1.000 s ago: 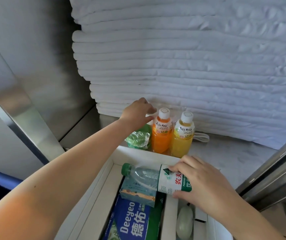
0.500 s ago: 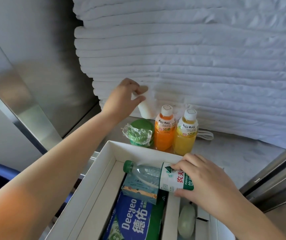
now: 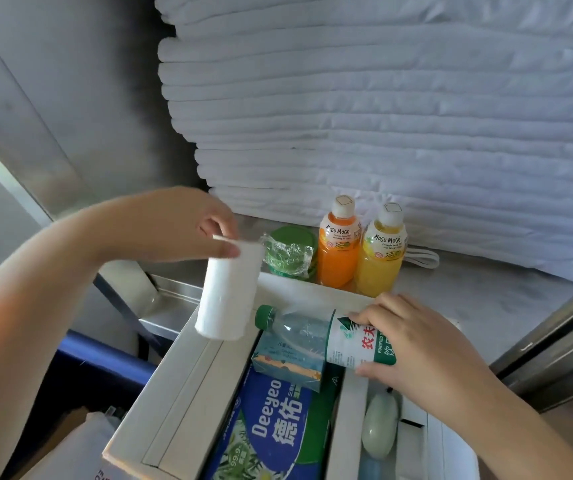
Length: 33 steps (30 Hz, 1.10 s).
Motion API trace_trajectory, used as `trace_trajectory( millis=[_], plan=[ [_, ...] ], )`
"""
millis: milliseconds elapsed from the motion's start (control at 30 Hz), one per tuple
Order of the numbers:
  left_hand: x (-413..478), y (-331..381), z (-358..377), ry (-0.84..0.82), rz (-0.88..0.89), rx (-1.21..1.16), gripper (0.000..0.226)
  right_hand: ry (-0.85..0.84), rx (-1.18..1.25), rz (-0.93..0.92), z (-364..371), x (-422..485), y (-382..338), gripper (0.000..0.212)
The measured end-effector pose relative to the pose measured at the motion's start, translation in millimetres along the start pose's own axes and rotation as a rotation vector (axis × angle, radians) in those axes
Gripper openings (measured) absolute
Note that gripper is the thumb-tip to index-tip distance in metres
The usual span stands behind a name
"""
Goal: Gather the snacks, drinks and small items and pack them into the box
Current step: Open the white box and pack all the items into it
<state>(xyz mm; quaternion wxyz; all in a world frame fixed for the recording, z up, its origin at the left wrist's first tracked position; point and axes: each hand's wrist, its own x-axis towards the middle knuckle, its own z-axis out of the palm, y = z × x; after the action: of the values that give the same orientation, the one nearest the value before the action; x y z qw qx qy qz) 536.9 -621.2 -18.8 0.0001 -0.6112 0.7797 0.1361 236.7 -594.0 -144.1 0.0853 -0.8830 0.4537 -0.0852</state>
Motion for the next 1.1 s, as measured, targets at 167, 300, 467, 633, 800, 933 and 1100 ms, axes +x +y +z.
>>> trace_trajectory(
  millis=[167, 300, 467, 633, 800, 933, 1100],
  plan=[
    [3.5, -5.0, 33.1, -0.125, -0.004, 0.033, 0.019, -0.005, 0.003, 0.000, 0.0, -1.0, -0.4, 0.059],
    [7.9, -7.6, 55.2, -0.131, -0.017, 0.145, 0.019, -0.013, 0.002, -0.001, 0.0, -0.5, 0.0, 0.062],
    [15.5, -6.7, 74.5, -0.055, -0.001, 0.260, 0.019, -0.018, 0.008, 0.002, 0.8, -0.6, 1.0, 0.063],
    [11.6, -3.6, 94.2, 0.175, 0.029, 0.303, 0.015, -0.032, 0.007, 0.001, 1.5, 0.0, 2.2, 0.062],
    [-0.1, -2.0, 104.8, 0.276, 0.127, 0.361, 0.007, -0.033, 0.010, 0.001, 2.1, 0.0, 2.6, 0.059],
    [-17.8, -5.9, 107.2, 0.063, 0.123, 0.390, 0.062, -0.017, 0.018, 0.003, 1.4, -0.1, 2.2, 0.059],
    [-22.2, -10.9, 123.7, -0.058, 0.122, 0.687, 0.095, -0.023, 0.017, 0.008, 1.4, 1.0, 1.8, 0.062]
  ],
)
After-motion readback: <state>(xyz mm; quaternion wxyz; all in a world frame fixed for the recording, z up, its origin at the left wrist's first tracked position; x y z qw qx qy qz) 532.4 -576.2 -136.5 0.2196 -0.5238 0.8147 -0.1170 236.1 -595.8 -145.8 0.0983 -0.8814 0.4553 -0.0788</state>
